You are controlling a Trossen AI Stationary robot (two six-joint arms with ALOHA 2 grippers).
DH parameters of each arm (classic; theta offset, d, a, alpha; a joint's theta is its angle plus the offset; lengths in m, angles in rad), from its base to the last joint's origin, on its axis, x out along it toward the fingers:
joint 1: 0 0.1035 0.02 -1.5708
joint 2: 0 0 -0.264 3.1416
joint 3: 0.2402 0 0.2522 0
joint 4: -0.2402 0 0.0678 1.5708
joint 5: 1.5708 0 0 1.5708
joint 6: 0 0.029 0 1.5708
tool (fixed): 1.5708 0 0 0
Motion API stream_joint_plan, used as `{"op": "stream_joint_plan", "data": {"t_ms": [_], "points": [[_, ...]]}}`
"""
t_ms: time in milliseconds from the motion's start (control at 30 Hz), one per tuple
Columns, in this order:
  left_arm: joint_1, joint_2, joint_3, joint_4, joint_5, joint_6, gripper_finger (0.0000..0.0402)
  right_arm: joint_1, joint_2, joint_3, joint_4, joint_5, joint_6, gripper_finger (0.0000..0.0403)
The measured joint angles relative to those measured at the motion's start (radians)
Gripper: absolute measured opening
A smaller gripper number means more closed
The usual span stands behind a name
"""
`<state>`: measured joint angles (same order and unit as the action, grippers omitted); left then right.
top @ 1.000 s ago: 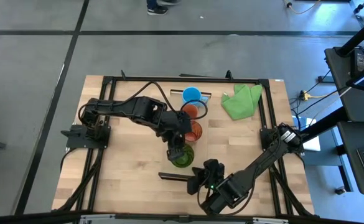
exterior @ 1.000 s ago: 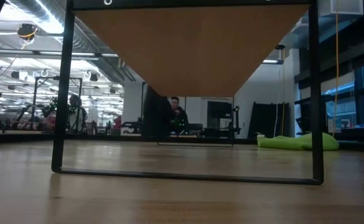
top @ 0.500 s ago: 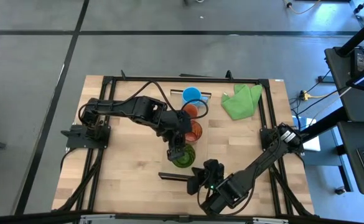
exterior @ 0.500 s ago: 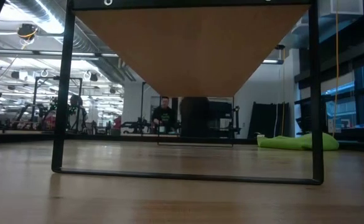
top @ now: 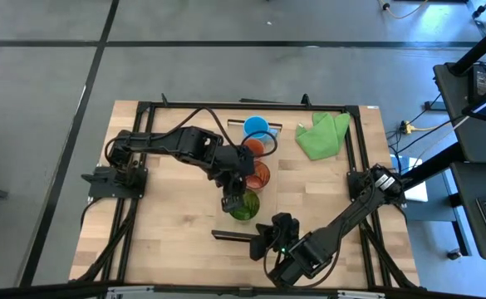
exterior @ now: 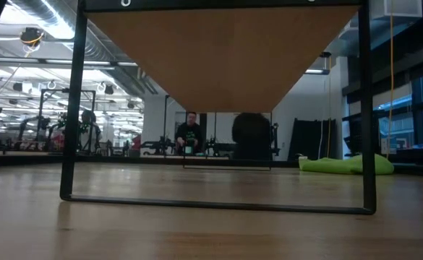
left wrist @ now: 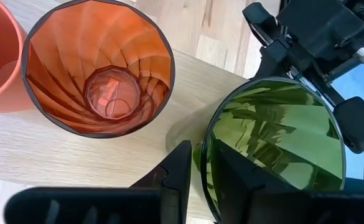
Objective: Stack small to large cups/mugs on shelf
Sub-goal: Put the green cup on the shelf, then adjust the cups on the shelf
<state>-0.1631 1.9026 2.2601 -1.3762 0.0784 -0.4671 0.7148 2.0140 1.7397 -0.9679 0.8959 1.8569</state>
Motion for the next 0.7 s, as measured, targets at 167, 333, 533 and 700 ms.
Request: {"op": "stream_joint_plan", "data": {"t_ms": [167, 333, 533, 700], "points": [[0.0, 0.0, 0.01, -0.002, 0.001, 0.0, 0.0055, 0.0, 0.0, 0.0, 0.0, 0.0, -0.002, 0.0006], [0.006, 0.0, 0.071, -0.009, 0.003, 0.003, 0.0055, 0.001, -0.001, 0.0, -0.001, 0.0, -0.002, 0.0006], [0.011, -0.029, 0.087, -0.129, -0.031, -0.001, 0.0055, 0.007, -0.001, 0.0, -0.007, 0.001, -0.002, 0.0006], [-0.02, -0.049, 0.082, -0.189, -0.099, 0.02, 0.0055, 0.019, -0.018, 0.001, -0.027, -0.002, -0.002, 0.0006]]}}
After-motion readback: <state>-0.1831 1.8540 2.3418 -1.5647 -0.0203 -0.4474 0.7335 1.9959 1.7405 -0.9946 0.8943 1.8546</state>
